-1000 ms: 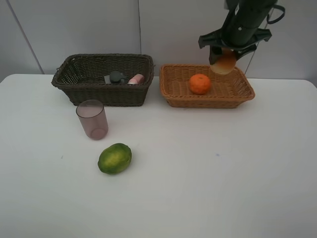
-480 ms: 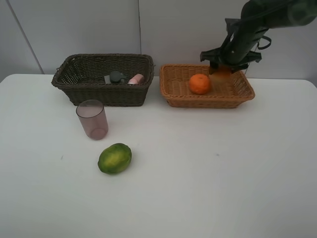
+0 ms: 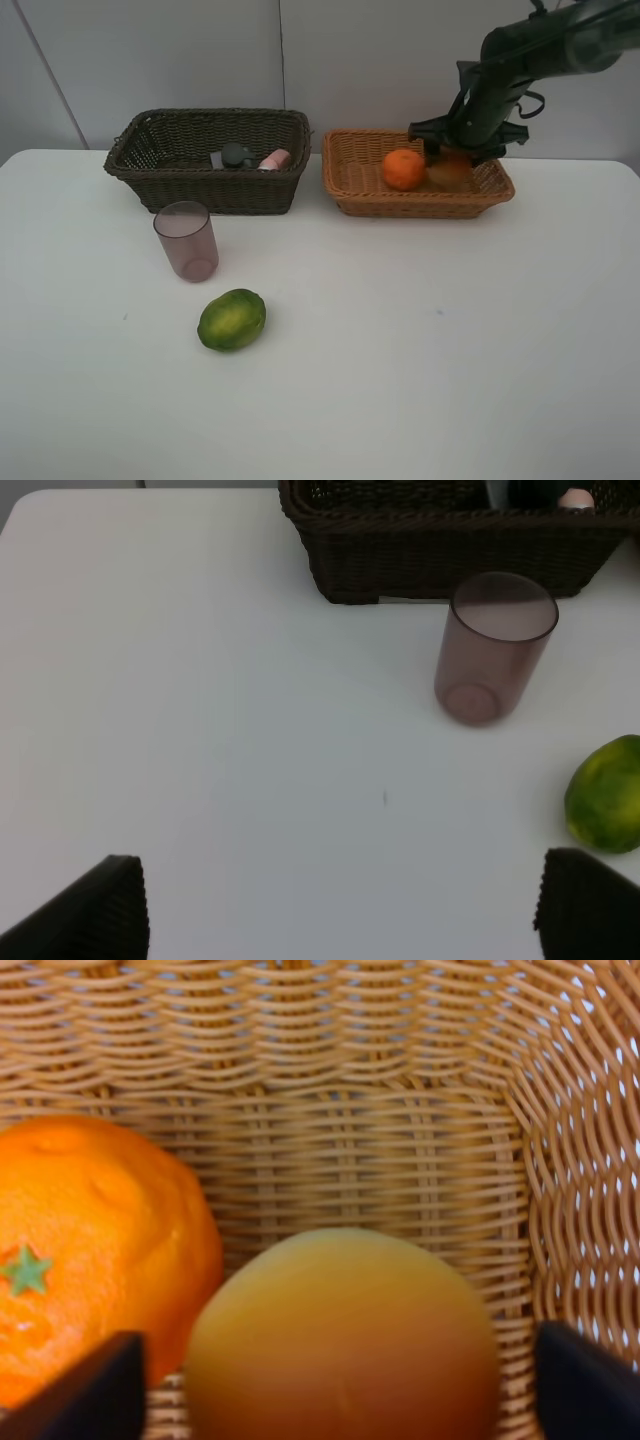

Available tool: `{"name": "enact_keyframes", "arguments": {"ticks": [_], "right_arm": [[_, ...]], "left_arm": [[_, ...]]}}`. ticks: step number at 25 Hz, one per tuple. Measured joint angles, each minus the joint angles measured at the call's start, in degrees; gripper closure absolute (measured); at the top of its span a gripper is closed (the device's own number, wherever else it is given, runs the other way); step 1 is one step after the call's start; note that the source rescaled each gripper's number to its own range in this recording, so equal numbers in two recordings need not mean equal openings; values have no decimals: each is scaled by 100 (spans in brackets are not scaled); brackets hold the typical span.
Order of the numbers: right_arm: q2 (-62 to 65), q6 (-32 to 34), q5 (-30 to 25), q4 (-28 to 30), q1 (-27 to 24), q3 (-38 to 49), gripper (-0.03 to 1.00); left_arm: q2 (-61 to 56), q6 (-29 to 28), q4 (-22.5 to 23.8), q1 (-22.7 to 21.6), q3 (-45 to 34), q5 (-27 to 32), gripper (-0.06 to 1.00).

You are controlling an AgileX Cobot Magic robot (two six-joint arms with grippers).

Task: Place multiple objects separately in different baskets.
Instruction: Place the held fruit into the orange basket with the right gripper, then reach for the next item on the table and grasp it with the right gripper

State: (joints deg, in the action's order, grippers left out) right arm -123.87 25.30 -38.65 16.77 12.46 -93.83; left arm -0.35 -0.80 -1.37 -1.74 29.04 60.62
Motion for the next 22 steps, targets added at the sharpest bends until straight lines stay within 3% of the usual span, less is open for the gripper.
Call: {"name": "enact_keyframes", "arguments": {"ticks": [1, 3, 8, 13, 18, 22], "right_arm": [[0, 3, -35, 0, 0, 0, 12], [0, 14, -99, 5, 0, 0, 2], [130, -253, -532, 5, 35, 0, -2], [471, -1639, -1095, -238, 359, 0, -3], [730, -3509, -1806, -1005, 883, 0, -3], [848, -4512, -2464, -1677, 1391, 0, -3]], "left_arm": [[0, 0, 0, 0, 0, 0, -6], [0, 0, 0, 0, 0, 0, -6], [0, 0, 0, 0, 0, 0, -6], [0, 0, 0, 0, 0, 0, -6], [0, 0, 0, 0, 0, 0, -6], [0, 0, 0, 0, 0, 0, -6]]}}
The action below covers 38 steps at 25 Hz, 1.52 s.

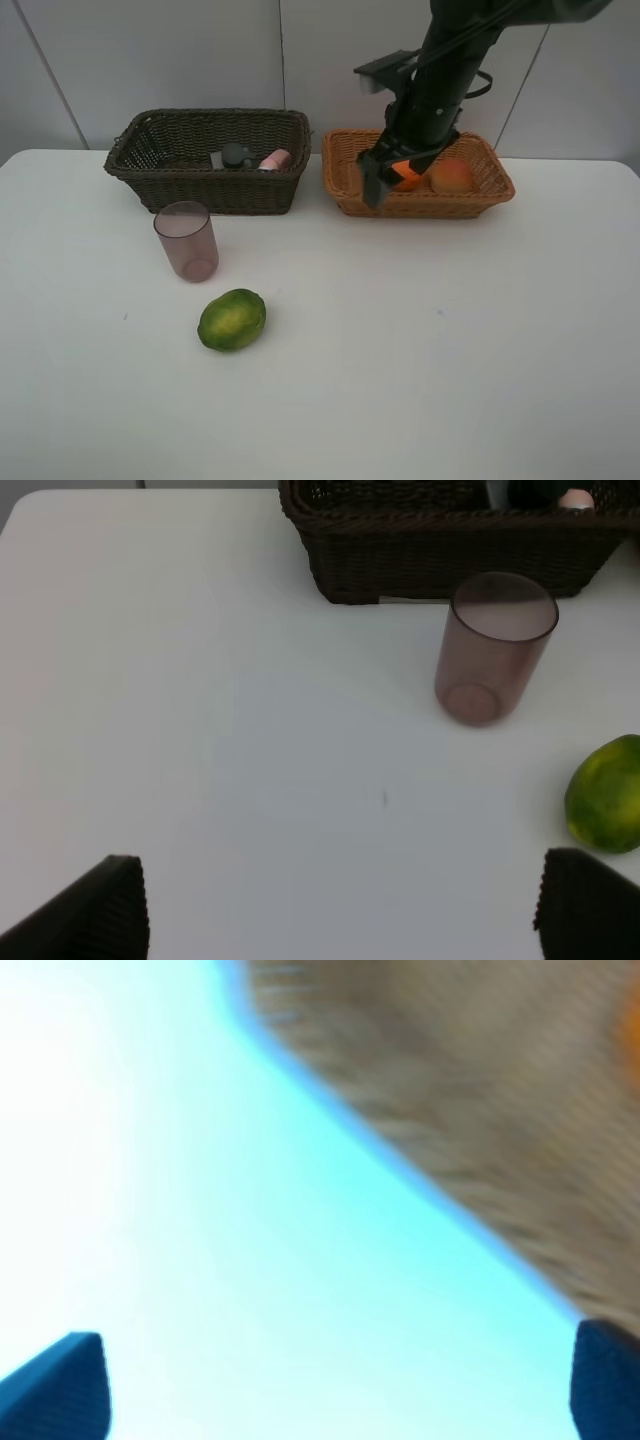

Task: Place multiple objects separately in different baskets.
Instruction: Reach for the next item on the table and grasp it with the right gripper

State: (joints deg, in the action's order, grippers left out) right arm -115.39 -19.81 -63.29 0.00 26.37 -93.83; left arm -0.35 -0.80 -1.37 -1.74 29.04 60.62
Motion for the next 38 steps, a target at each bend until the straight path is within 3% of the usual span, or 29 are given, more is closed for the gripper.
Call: {"name": "enact_keyframes", "arguments": {"ticks": [4, 15, 25, 38], "right_arm": [[0, -556, -312, -84, 509, 0, -3], [0, -2038, -398, 47, 1844, 0, -3], [-204, -3341, 102, -241, 2562, 0, -3], [-836, -3784, 1002, -310, 2910, 0, -3]], "left_arm": [[0, 0, 0, 0, 0, 0, -6], [0, 0, 0, 0, 0, 0, -6], [0, 0, 0, 0, 0, 0, -6], [0, 0, 0, 0, 0, 0, -6]]}}
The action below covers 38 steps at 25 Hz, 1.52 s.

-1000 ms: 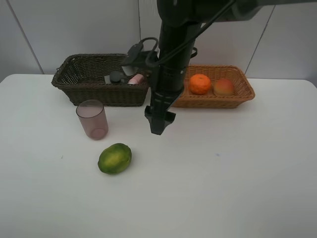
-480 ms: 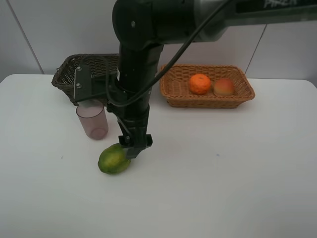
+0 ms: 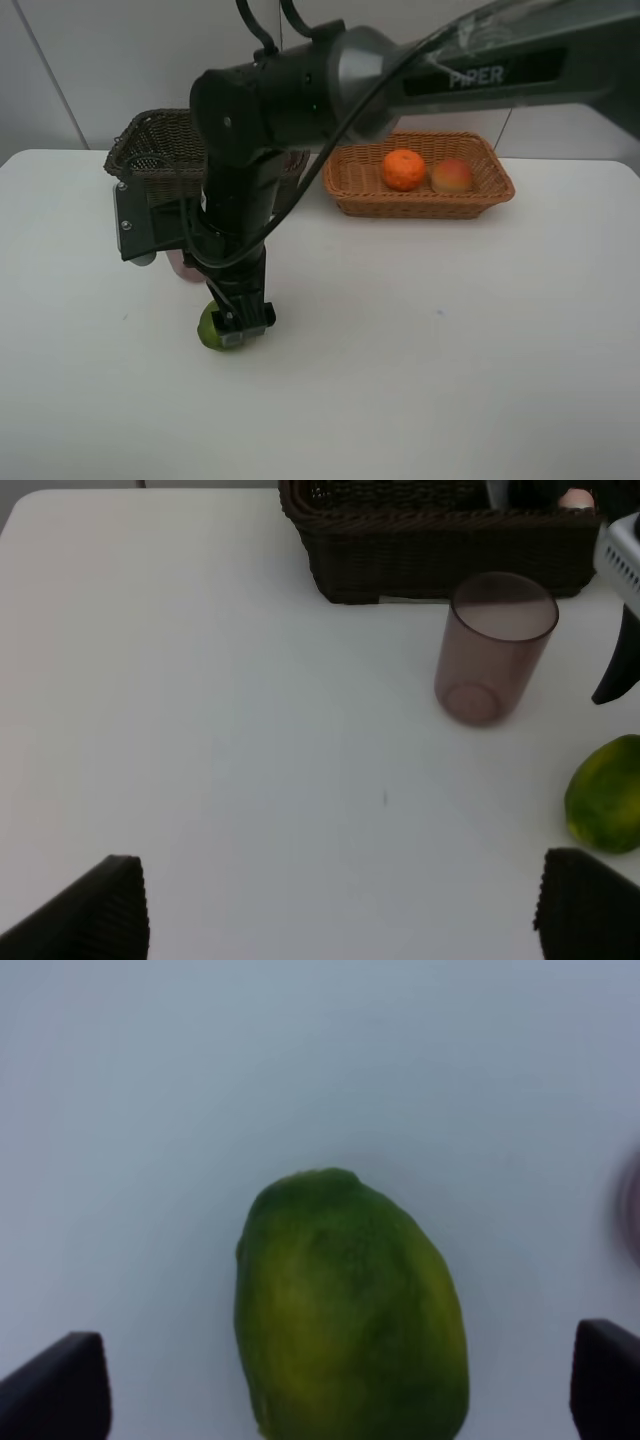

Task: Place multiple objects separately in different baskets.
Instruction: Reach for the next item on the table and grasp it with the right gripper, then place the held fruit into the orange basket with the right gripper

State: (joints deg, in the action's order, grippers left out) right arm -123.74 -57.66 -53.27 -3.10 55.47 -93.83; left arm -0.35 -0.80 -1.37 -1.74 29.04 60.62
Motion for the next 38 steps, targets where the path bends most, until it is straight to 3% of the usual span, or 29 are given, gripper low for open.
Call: {"name": "enact_keyframes", "arguments": {"ticks": [17, 19, 24, 29, 31, 38], "right_arm": [[-503, 16, 385, 362, 29, 0, -3], [-503, 16, 435, 362, 29, 0, 2], [-503, 16, 546, 362, 29, 32, 28], [-511, 20, 583, 362, 29, 155, 37], [-511, 20, 589, 380, 29, 161, 48], [-511, 20, 594, 479, 30, 161, 50]], "left_arm": [[0, 0, 0, 0, 0, 0, -6], [0, 0, 0, 0, 0, 0, -6], [0, 0, 0, 0, 0, 0, -6], [0, 0, 0, 0, 0, 0, -6], [0, 0, 0, 0, 0, 0, -6], [0, 0, 0, 0, 0, 0, -6]]}}
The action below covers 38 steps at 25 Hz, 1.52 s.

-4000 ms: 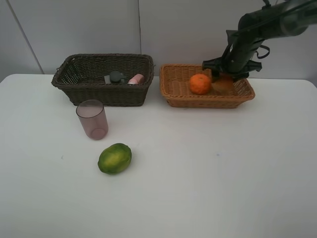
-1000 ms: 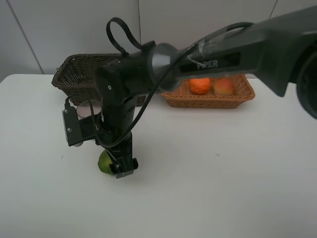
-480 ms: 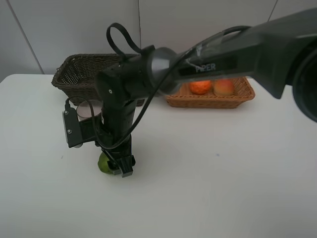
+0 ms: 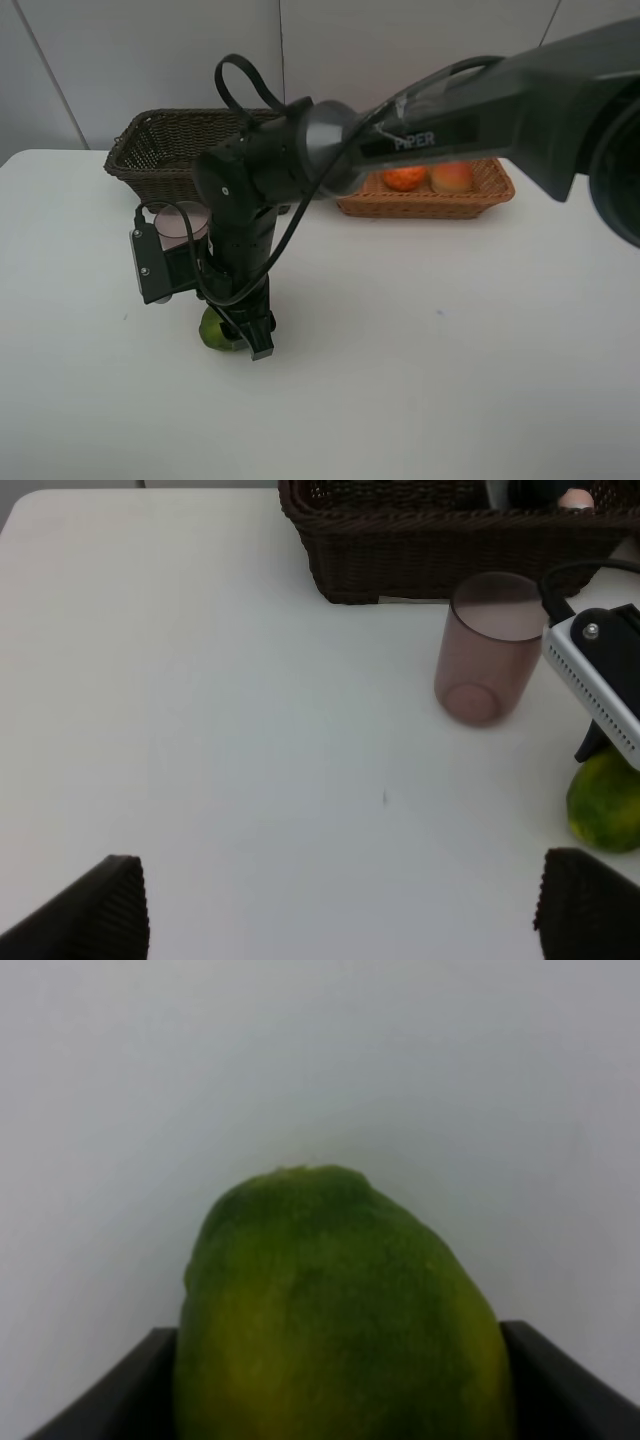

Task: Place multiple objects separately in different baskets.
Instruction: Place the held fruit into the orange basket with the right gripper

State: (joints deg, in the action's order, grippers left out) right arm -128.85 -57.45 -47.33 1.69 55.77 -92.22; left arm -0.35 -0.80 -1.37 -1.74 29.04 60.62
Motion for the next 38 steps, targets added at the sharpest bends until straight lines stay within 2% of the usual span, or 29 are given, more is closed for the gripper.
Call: {"name": "enact_keyframes", "arguments": {"ticks": [14, 21, 25, 31, 34, 38], "right_arm": [[0, 17, 0, -60, 0, 0, 50], [6, 876, -202, -111, -14, -63, 50], [17, 1945, -419, -109, -173, -391, 50], [70, 4400, -1094, 319, -590, -967, 50], [70, 5232, -1511, 522, -880, -1156, 50], [293, 6198, -1600, 649, -1356, -1204, 50]], "left_arm": [[0, 0, 0, 0, 0, 0, -6], [0, 0, 0, 0, 0, 0, -6], [0, 0, 0, 0, 0, 0, -6], [0, 0, 0, 0, 0, 0, -6], [0, 0, 0, 0, 0, 0, -6], [0, 0, 0, 0, 0, 0, -6]]}}
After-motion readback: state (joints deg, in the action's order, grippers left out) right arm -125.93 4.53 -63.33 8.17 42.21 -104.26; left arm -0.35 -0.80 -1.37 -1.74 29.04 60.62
